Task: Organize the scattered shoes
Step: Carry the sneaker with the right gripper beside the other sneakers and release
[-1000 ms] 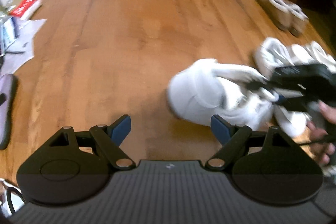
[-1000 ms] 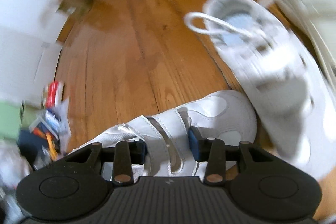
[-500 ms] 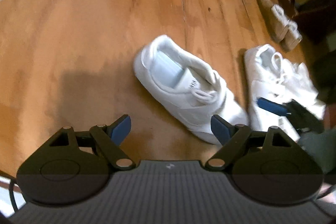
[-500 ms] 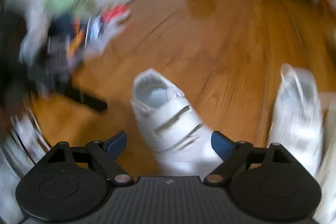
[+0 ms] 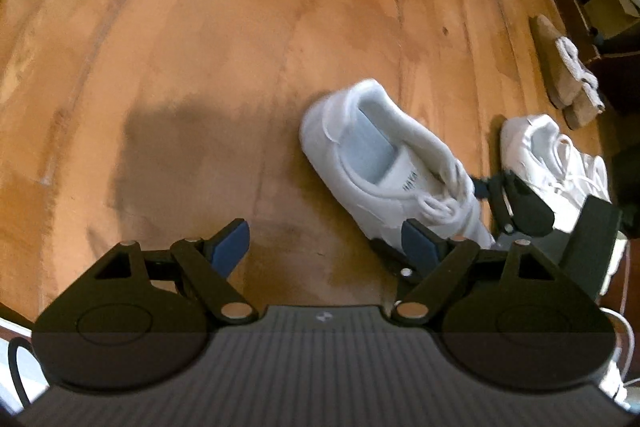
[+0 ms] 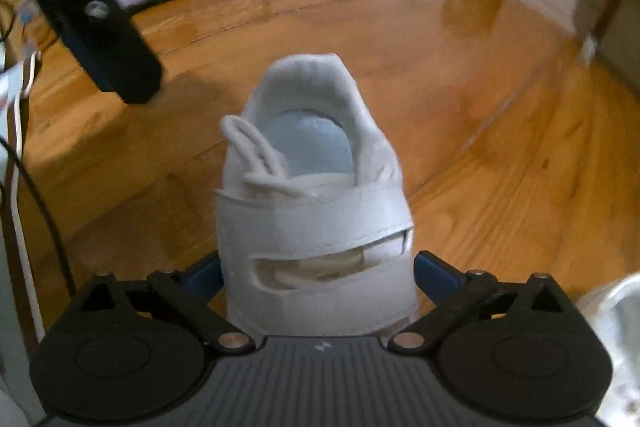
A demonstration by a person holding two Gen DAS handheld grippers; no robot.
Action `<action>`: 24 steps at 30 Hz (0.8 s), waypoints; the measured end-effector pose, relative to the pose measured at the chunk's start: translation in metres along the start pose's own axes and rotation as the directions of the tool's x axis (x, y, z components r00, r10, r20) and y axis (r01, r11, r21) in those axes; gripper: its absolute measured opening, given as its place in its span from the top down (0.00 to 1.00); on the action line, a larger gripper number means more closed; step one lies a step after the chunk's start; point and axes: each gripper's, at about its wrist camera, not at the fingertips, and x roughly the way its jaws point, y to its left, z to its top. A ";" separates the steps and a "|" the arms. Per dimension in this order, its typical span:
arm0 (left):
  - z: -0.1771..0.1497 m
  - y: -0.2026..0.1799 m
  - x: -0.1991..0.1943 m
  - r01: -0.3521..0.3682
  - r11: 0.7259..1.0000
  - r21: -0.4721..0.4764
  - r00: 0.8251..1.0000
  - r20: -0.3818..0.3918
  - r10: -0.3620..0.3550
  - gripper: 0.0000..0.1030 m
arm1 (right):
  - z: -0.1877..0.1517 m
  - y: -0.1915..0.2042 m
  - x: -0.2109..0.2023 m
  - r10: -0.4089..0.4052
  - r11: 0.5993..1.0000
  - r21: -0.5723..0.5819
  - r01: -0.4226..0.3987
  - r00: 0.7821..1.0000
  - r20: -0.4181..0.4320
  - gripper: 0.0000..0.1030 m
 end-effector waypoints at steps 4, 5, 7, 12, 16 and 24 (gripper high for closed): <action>0.003 0.003 0.001 -0.023 1.000 -0.001 1.000 0.017 0.023 0.19 | 0.000 -0.002 -0.008 -0.020 0.989 0.144 0.020 1.000 -0.004 0.21; 0.003 0.003 0.002 -0.020 1.000 -0.002 1.000 0.014 0.020 0.19 | -0.002 -0.008 -0.012 -0.014 0.976 0.215 0.013 1.000 0.000 0.21; 0.002 0.000 0.004 -0.010 1.000 0.001 1.000 0.008 0.009 0.19 | -0.008 -0.021 -0.019 -0.009 0.936 0.351 0.003 1.000 0.016 0.22; 0.002 -0.010 0.003 -0.008 1.000 0.023 1.000 0.024 0.007 0.19 | -0.020 -0.035 -0.040 -0.107 0.869 0.490 0.070 0.993 0.048 0.22; 0.001 -0.020 0.007 -0.024 0.999 0.049 0.999 0.027 0.023 0.19 | -0.028 -0.041 -0.051 -0.321 0.780 0.563 0.274 0.947 -0.016 0.16; -0.004 -0.036 0.016 0.009 0.997 0.074 1.000 -0.014 -0.008 0.19 | -0.015 -0.012 -0.062 -0.513 0.799 0.361 0.482 0.858 -0.011 0.03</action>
